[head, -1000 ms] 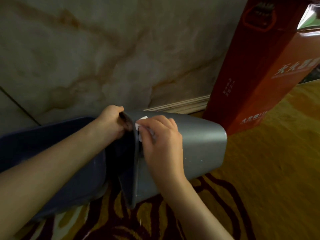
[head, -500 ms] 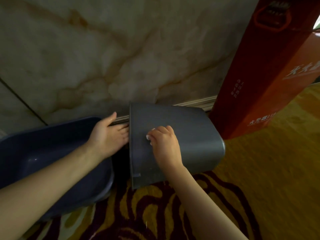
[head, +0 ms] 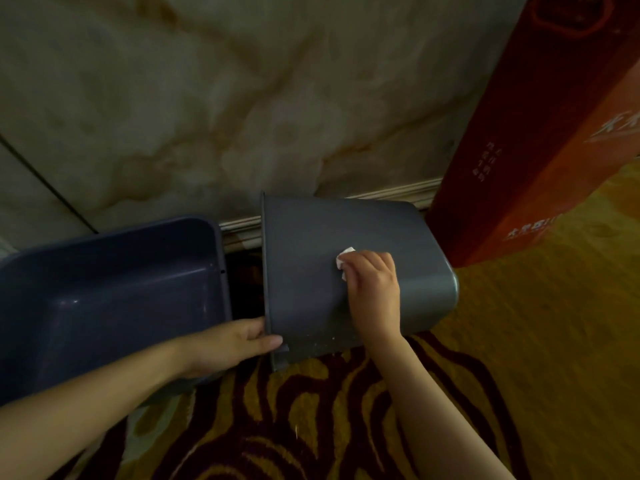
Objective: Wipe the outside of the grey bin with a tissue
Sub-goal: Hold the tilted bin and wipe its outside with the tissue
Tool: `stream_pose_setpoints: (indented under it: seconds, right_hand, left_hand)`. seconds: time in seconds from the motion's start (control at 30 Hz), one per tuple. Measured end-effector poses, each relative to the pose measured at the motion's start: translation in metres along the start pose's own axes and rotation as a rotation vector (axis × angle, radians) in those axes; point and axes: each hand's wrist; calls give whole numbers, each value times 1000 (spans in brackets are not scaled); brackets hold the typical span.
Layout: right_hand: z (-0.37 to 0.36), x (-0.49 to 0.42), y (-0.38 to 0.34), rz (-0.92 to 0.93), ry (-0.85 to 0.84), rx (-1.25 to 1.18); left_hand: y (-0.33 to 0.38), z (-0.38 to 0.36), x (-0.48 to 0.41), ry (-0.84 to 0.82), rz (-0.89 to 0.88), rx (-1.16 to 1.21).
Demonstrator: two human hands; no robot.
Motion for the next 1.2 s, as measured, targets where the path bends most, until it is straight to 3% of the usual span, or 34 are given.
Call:
stream_pose_setpoints:
  seconds: [0.17, 0.33, 0.43, 0.63, 0.93, 1.2]
  right_hand:
    - [7, -7, -11, -82, 26, -43]
    - [6, -19, -52, 124, -324, -216]
    - [10, -29, -58, 155, -372, -247]
    - [29, -43, -47, 167, -190, -255]
    - [47, -52, -12, 58, 135, -116]
    - [69, -71, 20, -147, 273, 31]
  left_hand:
    - [16, -6, -3, 92, -113, 31]
    - [39, -2, -4, 100, -213, 89]
    - [47, 2, -5, 112, -240, 170]
    - [69, 12, -11, 257, -305, 364]
    - [106, 40, -15, 719, -288, 537]
    - [106, 65, -6, 715, -183, 586]
Point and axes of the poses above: each hand's wrist, its own x-axis away from the middle knuckle, its own z-axis out of the back of the hand, y = z × x, and after that the axes turned 11 degrees about -x, right-handed
